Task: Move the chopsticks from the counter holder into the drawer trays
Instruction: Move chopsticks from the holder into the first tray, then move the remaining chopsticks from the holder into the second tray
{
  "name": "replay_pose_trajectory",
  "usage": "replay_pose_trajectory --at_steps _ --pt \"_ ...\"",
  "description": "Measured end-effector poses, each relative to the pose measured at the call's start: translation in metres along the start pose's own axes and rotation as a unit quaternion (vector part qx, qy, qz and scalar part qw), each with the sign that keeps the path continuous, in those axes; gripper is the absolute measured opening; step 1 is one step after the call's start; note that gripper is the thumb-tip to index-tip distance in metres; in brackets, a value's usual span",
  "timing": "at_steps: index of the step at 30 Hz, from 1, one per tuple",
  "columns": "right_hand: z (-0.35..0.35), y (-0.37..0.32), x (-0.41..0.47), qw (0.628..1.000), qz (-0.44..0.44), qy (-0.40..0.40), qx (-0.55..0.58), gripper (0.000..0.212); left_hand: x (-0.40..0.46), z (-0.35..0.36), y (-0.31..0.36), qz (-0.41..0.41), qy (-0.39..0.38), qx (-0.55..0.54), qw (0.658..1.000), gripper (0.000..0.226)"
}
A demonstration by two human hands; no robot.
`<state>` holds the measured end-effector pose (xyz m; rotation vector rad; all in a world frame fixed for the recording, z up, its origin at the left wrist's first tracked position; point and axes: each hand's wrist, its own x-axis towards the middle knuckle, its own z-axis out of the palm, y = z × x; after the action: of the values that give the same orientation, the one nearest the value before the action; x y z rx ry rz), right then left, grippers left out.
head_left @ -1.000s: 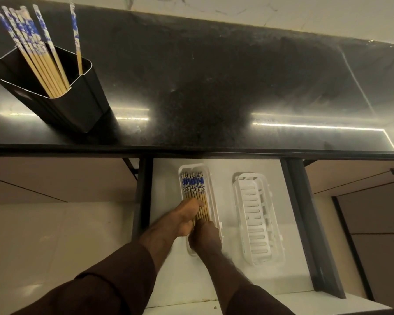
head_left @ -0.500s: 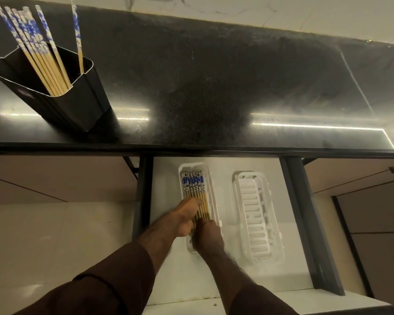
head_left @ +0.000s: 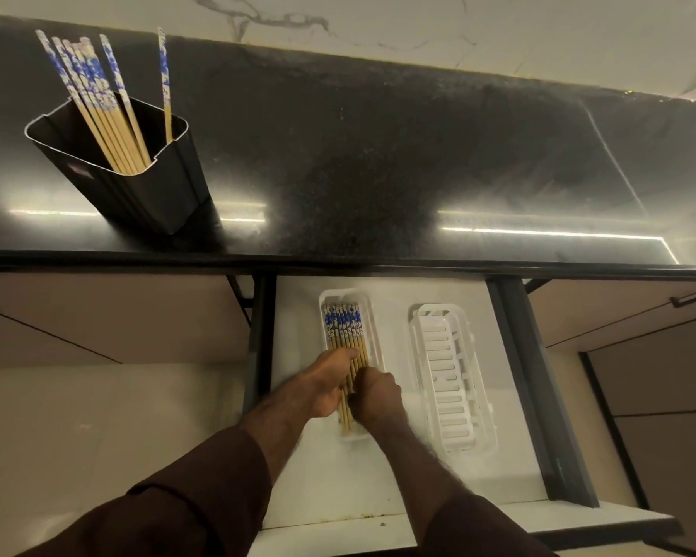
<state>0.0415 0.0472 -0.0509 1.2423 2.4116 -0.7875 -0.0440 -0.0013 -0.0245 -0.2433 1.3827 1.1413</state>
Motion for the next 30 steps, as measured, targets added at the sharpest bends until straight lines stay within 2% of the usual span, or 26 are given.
replay_pose_trajectory --at_steps 7,11,14,18,24,30 --pt "-0.053 -0.027 -0.022 0.994 0.003 0.091 0.064 0.019 -0.043 -0.013 0.022 0.120 0.077 0.057 0.988 0.022" --pt "-0.074 -0.046 -0.048 0.980 0.009 0.141 0.137 0.012 -0.069 -0.025 0.032 0.178 0.076 0.113 0.974 0.020" --pt "-0.083 -0.066 -0.066 0.975 -0.019 0.169 0.142 0.014 -0.093 -0.034 0.040 0.228 0.079 0.148 0.959 0.020" --pt "-0.101 -0.096 -0.090 0.964 -0.067 0.203 0.155 0.014 -0.127 -0.046 0.052 0.279 0.087 0.107 0.950 0.016" --pt "-0.138 -0.140 -0.128 0.935 -0.188 0.248 0.169 0.008 -0.188 -0.067 0.078 0.355 0.124 0.007 0.927 0.010" --pt "-0.158 -0.179 -0.154 0.916 -0.240 0.256 0.192 0.013 -0.244 -0.094 0.105 0.417 0.145 -0.014 0.897 0.010"
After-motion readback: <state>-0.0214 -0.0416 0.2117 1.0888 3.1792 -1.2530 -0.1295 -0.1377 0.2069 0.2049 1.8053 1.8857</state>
